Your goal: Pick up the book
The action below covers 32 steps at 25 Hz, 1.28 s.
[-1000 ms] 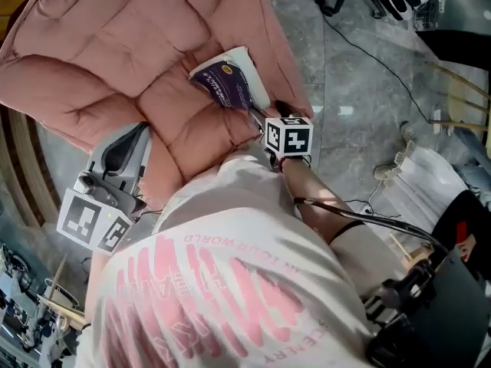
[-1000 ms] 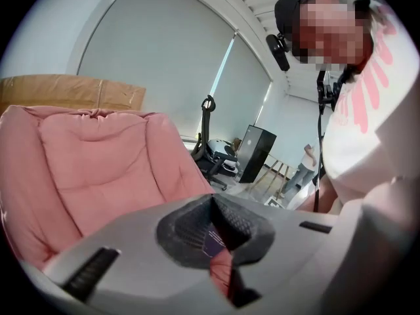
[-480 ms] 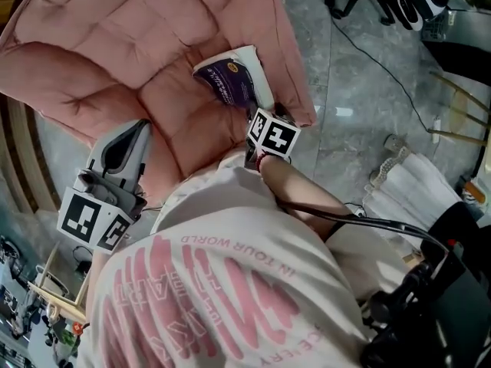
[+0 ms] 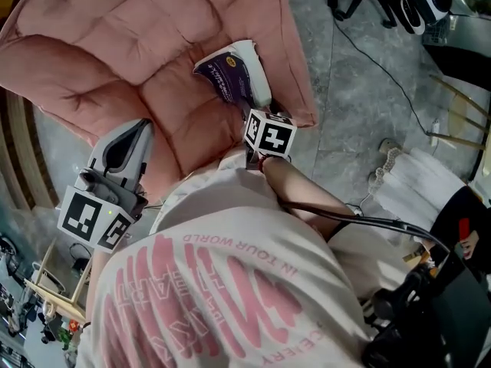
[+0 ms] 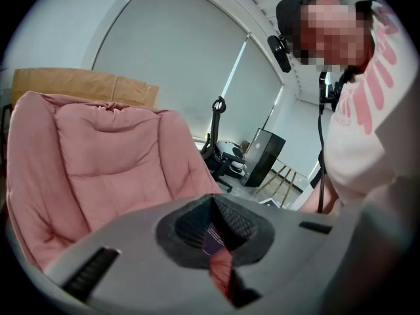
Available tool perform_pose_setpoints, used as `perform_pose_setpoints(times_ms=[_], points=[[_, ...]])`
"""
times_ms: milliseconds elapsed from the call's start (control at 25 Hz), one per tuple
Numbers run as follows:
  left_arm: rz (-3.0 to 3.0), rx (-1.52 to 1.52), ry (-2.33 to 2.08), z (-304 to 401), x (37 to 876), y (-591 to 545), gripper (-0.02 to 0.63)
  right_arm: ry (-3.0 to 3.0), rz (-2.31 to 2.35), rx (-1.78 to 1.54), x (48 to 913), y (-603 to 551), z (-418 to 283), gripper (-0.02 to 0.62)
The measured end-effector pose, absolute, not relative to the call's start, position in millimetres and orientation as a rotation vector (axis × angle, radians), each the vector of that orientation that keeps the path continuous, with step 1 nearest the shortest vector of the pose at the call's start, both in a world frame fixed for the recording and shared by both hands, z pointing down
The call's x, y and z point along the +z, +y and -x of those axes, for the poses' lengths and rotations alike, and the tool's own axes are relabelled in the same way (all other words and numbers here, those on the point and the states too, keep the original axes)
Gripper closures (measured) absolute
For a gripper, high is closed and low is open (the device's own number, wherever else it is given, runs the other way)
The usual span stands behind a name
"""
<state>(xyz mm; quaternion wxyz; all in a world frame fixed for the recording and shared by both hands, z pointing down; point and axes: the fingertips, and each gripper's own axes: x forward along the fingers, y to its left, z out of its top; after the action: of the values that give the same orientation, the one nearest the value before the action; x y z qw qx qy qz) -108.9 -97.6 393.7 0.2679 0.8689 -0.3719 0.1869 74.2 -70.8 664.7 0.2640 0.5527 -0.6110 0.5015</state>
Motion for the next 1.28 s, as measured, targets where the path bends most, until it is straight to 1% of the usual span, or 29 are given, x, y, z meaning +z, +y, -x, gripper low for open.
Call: perform_pose_setpoints(times_ms=[280,400,560,720,880,1120,1240,1280], points=[[-2.333,0.499,-1.011,111,396,-95,0.6,-1.684,-1.265,1.245,680,-80,-90,0.256],[-2.325,0.499,-1.019,112,394,-94,0.6,-1.662,-1.287,1.324,684,-89,-106,0.29],[-2.309,0.495,-1.046,120,390,-91,0.6,-1.682,-1.187,1.444,691,-94,-102,0.29],[-2.294,0.493,-1.072,123,389,-90,0.6,-1.665,-1.152,1.47,696,-96,-101,0.299],[-2.275,0.492,-1.083,126,395,-84,0.6,-1.639,-1.133,1.392,694,-91,-97,0.345],[-2.274,0.477,-1.09,124,397,-83,0.6,-1.58,-1.102,1.289,683,-81,-79,0.351],[-2.27,0.468,-1.099,125,396,-82,0.6,-1.593,-1.061,1.231,676,-77,-65,0.366],[-2.267,0.467,-1.102,126,396,-81,0.6,-1.617,-1.05,1.215,674,-78,-60,0.38]])
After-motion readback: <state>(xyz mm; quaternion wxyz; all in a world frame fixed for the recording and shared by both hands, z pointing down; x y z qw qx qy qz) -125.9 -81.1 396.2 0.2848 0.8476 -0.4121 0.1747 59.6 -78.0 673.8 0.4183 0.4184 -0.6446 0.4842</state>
